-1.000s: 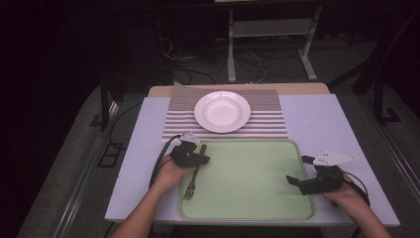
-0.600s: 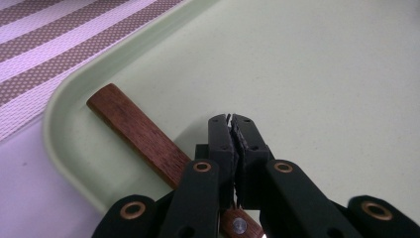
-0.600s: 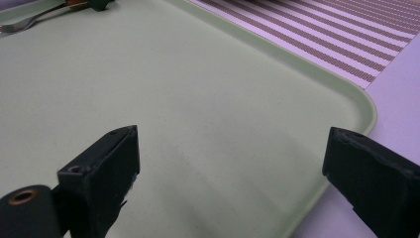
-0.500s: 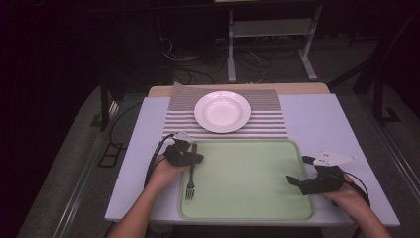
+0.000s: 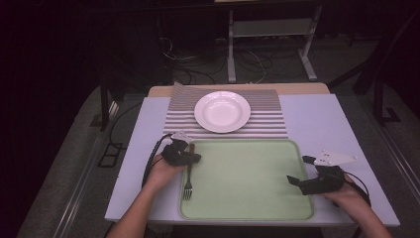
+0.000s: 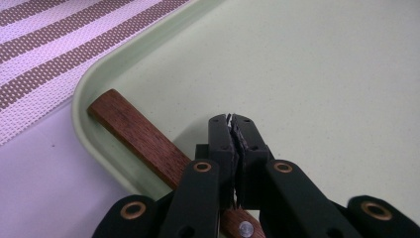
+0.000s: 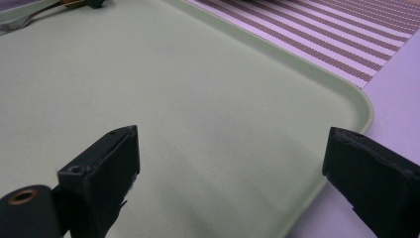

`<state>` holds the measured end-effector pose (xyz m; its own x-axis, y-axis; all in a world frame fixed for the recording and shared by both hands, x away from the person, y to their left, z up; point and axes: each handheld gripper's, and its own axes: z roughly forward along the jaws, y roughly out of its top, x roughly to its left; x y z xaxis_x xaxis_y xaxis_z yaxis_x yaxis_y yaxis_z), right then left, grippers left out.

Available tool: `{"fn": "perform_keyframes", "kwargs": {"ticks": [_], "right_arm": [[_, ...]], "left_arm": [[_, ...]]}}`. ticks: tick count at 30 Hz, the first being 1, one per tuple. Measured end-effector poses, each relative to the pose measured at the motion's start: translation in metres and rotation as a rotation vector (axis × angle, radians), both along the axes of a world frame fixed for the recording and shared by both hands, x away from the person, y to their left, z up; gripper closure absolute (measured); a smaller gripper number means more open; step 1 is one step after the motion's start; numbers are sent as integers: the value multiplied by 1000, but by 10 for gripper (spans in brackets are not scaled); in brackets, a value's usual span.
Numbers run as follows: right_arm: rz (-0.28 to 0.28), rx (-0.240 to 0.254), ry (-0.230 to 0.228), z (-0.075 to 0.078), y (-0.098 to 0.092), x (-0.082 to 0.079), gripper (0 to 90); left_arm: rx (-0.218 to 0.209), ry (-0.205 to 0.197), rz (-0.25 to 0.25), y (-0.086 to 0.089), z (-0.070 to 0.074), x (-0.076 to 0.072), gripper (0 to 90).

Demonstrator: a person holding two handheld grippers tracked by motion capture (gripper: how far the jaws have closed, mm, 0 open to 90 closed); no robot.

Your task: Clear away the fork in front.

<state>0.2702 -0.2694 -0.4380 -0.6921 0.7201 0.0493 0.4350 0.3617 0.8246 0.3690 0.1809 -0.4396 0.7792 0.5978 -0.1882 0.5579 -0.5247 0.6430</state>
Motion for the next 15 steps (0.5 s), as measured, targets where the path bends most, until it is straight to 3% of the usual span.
{"fn": "perform_keyframes", "kwargs": {"ticks": [5, 15], "right_arm": [[1, 0, -1, 0, 0, 0, 76], [-1, -1, 2, 0, 1, 0, 76]], "left_arm": [[-4, 1, -4, 0, 0, 0, 855], [-53, -21, -39, -6, 7, -7, 784]]}}
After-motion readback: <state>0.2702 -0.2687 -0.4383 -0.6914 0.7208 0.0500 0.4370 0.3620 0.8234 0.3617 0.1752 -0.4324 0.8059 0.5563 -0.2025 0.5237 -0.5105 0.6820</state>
